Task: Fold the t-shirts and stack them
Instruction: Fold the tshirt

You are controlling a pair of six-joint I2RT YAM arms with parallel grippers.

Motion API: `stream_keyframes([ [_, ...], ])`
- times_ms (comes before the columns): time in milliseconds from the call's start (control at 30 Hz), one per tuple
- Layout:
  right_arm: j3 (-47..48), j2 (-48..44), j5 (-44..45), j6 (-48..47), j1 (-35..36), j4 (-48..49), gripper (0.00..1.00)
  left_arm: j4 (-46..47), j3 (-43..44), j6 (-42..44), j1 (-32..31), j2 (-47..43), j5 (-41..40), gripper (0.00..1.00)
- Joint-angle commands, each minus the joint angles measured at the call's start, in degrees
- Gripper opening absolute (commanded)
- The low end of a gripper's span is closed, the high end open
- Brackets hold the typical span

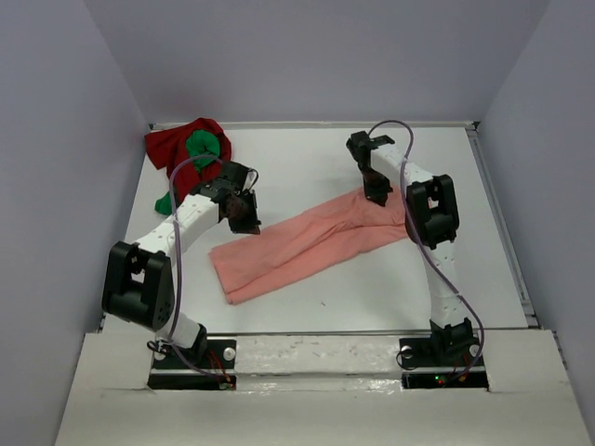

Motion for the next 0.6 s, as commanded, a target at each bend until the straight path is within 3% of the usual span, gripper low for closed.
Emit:
stream_keyframes([
  [0,5.1,7.0,-2.9,-2.6,-0.3,13.0,0.0,-0.9,2.7,0.0,-1.0,-0.2,0.9,0.0],
  [200,8.4,3.6,1.5,-2.7,-0.3,11.8,0.0,-0.4,2.8,-0.4,-1.3,-0.1,1.1,0.0],
  [467,-3.3,-12.4,2.2,-4.4,-0.3,15.4,0.0,1.1,2.6,-1.6,-3.3,2.1,1.2,0.0],
  [567,-7.8,-17.1,2.5,-5.2,-0.3,17.9,0.08,1.3,3.1,-2.2,-4.5,3.5,0.6,0.0],
])
